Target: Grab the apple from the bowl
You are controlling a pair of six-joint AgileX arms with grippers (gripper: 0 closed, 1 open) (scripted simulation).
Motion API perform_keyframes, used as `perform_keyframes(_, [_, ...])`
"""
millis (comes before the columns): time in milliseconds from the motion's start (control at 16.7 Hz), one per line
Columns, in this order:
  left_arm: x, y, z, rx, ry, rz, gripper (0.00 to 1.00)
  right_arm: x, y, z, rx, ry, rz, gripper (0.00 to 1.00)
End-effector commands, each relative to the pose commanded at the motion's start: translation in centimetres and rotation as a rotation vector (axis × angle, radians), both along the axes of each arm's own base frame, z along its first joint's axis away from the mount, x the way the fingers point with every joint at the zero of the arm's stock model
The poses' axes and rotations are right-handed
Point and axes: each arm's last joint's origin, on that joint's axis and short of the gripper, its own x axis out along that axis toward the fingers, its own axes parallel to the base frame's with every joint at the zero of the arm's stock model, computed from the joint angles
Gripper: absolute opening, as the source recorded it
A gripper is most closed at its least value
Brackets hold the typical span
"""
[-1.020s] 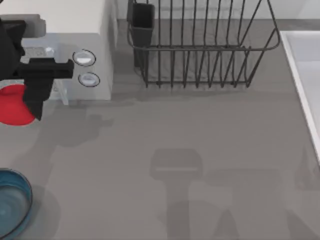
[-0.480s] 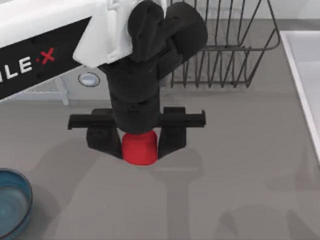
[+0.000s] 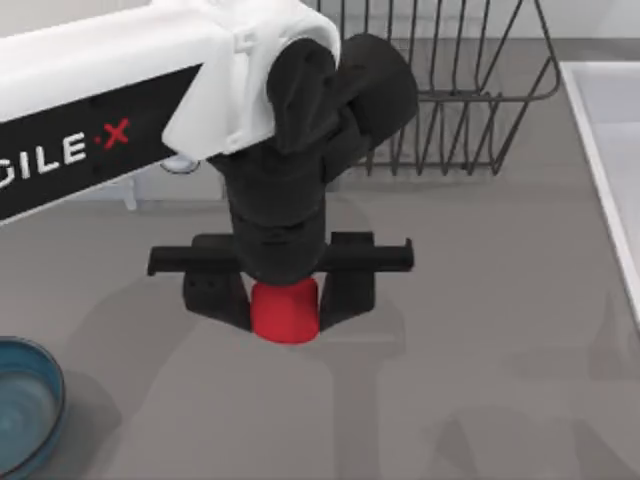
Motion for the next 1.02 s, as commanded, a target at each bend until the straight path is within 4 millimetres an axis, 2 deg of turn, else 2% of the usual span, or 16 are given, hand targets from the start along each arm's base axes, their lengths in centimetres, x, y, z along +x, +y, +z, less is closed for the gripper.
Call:
perform_keyframes(360, [0.1,-0.2,-7.0,-0.01,-0.011,0.0,0.0,0.0,0.0,0.0,0.0,0.0,0.0,1.0])
perform_keyframes(480, [-0.1,0.0,-8.7,-0.004,-0.005,-0.001,0.0,0.0,0.0,0.0,0.0,0.0,0.0,1.0])
perform_keyframes(780, [-0.2,0.1,-9.1,-0.001,-0.003,-0.001,0.0,0.0,0.0,0.0,0.0,0.0,0.0,1.0])
perform_keyframes(1020, [-0.2,0.1,-9.1,-0.001,-0.003,-0.001,0.3,0.0,0.0,0.0,0.0,0.0,0.0,1.0])
